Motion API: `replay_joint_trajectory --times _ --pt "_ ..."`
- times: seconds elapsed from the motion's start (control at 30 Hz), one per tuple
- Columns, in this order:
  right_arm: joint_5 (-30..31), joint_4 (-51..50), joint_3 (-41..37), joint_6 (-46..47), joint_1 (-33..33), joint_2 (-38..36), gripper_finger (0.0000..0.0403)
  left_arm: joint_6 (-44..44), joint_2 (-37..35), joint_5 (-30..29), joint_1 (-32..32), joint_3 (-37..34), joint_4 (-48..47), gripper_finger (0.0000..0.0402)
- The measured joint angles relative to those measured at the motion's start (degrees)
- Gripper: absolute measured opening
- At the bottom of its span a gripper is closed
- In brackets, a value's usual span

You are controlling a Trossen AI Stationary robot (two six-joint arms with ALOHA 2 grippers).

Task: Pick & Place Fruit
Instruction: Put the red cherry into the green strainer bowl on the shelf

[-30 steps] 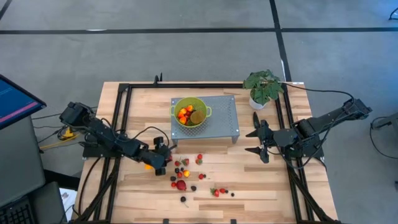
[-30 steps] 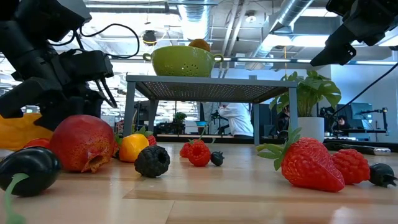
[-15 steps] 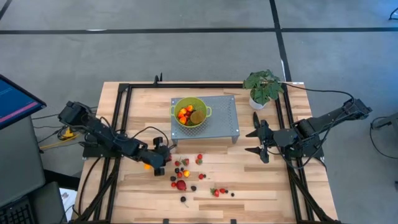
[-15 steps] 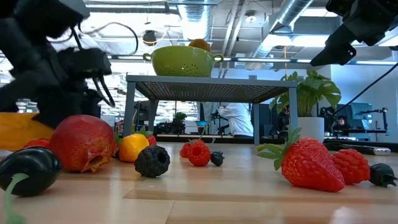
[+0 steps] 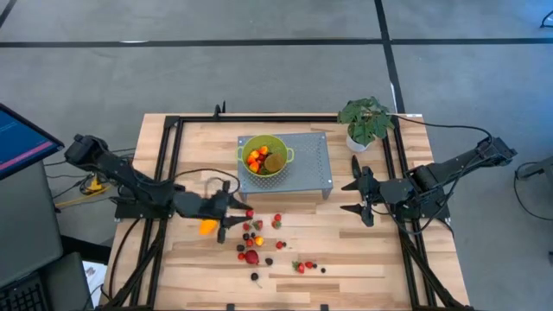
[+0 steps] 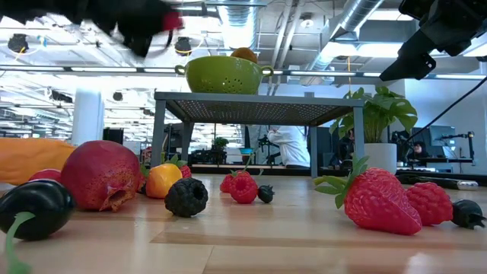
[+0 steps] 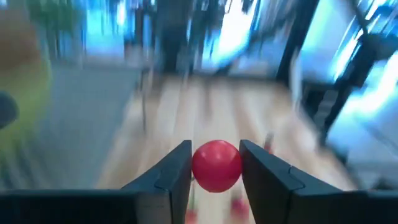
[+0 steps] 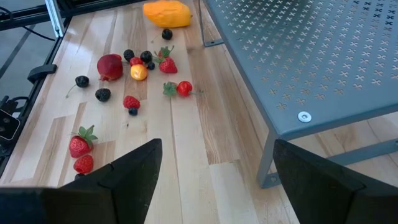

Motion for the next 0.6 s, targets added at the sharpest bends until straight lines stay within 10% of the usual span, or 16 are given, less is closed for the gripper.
replay_joint_trajectory --times 0.27,0.6 --pt "0.0 0.0 0.0 0.0 0.0 0.0 0.0302 22.0 -1.9 -0.2 6.4 0.1 24.0 0.0114" --pt "0.0 0.0 0.0 0.0 0.0 0.0 0.0302 24.6 1.0 -0.3 22.4 0.1 25.1 0.0129"
